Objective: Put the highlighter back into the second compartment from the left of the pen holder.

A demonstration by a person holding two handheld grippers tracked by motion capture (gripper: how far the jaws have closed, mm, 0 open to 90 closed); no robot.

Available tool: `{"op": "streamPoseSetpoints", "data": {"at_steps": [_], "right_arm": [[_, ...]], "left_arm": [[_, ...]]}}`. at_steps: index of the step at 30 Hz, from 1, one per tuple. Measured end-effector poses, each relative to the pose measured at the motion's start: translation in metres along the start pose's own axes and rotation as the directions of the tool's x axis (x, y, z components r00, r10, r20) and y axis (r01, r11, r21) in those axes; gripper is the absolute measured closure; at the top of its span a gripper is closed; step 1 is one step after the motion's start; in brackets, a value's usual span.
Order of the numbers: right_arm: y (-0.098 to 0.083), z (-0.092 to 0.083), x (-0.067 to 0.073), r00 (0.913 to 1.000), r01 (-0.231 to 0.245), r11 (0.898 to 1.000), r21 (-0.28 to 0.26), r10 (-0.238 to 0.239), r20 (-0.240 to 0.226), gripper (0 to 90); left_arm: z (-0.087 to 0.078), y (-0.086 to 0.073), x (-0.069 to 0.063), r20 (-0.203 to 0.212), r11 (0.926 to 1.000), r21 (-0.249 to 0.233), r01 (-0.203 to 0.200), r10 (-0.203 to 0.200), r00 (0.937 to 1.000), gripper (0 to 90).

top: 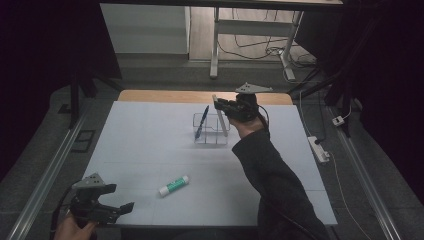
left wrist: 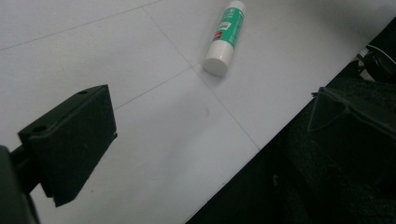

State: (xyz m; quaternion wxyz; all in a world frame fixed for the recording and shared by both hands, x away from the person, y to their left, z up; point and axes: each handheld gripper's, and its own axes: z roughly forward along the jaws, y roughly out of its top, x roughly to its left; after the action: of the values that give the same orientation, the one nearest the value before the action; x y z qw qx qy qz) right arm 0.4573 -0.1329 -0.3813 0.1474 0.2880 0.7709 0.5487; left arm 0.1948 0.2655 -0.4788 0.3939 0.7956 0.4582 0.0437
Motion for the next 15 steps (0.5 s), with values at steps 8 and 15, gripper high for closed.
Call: {"op": "streamPoseSetpoints", "data": {"at_steps": [8,15], "right_arm": [[0.007,0.019,-0.003,0.9996,0.012,0.999,-0.036,-0.011,0.026,78.9],[0.008,0.037,-0.008,0.9992,-0.001,0.997,-0.073,0.004,0.041,78.9]], "left_arm": [[0.0,0.0,0.0,0.0,1.0,0.004,-0.002,0.002,1.0,1.3],[0.0,0.0,0.0,0.001,1.0,0.003,-0.003,0.003,1.0,1.2]]}}
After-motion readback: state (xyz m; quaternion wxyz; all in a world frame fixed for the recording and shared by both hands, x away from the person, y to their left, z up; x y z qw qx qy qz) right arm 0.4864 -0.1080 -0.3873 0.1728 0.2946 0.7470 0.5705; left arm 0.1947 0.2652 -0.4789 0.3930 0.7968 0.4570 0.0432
